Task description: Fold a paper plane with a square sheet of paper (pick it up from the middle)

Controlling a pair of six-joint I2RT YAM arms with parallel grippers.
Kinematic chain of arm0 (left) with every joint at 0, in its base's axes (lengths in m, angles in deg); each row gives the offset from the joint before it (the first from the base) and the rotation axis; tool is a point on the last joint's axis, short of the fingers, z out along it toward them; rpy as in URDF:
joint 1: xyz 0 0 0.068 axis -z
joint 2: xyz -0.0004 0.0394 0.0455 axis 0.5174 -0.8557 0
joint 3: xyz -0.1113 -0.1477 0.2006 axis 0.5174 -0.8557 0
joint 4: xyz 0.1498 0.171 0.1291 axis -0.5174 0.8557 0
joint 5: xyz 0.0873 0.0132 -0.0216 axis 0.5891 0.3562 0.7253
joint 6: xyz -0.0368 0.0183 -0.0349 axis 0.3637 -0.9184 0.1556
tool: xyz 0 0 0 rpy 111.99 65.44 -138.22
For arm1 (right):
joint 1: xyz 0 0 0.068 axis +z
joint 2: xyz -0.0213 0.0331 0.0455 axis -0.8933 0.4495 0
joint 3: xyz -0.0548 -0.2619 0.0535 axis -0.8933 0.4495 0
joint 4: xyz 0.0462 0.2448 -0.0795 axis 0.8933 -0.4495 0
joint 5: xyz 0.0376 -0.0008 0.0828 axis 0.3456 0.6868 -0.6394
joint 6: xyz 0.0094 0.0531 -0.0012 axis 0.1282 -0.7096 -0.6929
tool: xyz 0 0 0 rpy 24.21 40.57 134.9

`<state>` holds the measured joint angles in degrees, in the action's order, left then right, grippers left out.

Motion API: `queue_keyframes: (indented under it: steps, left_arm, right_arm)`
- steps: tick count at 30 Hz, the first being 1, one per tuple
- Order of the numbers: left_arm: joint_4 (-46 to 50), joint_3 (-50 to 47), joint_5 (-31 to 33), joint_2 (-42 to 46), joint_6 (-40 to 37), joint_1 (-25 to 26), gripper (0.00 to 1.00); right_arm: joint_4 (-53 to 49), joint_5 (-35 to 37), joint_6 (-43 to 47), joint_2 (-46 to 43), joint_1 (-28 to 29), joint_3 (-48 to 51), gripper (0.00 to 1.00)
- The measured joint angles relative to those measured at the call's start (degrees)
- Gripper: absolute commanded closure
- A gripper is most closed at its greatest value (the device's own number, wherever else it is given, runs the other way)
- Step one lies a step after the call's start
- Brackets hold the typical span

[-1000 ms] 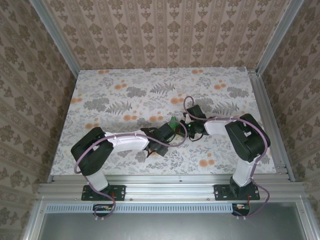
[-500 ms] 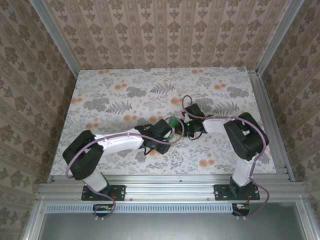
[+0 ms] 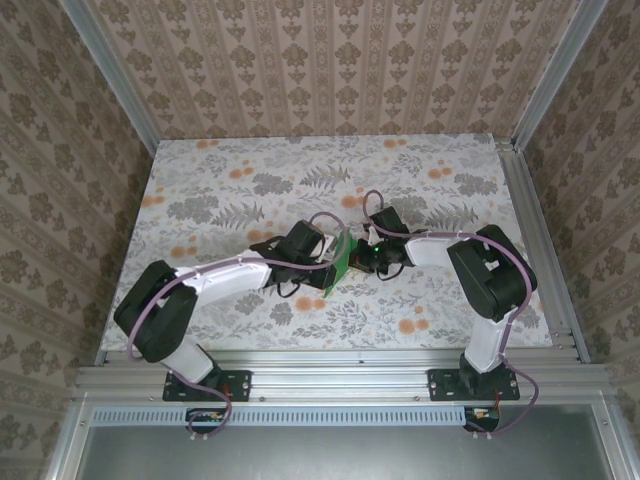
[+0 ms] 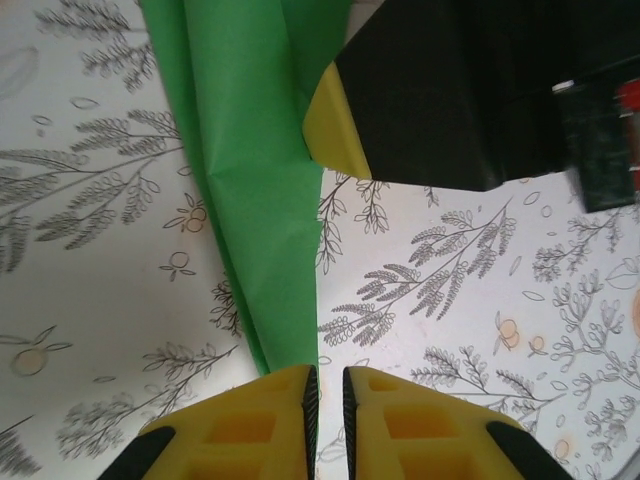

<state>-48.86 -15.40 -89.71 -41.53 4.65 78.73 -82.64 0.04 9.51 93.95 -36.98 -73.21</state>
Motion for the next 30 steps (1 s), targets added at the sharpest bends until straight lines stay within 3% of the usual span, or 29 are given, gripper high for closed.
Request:
queue_keyframes:
  steps: [16,30]
  left_arm:
    - [-1.57,0.17,-1.14,-7.06,-0.46,0.00,0.90]
    - [-1.01,0.87,-0.48,-7.98,-1.79,0.59,0.90]
  right_arm:
    - [0.02,-0.02,0.00,0.07,0.00,-0.02,1.00]
    - [0.02,-0.02,0.00,0.11,0.00,-0.02,1.00]
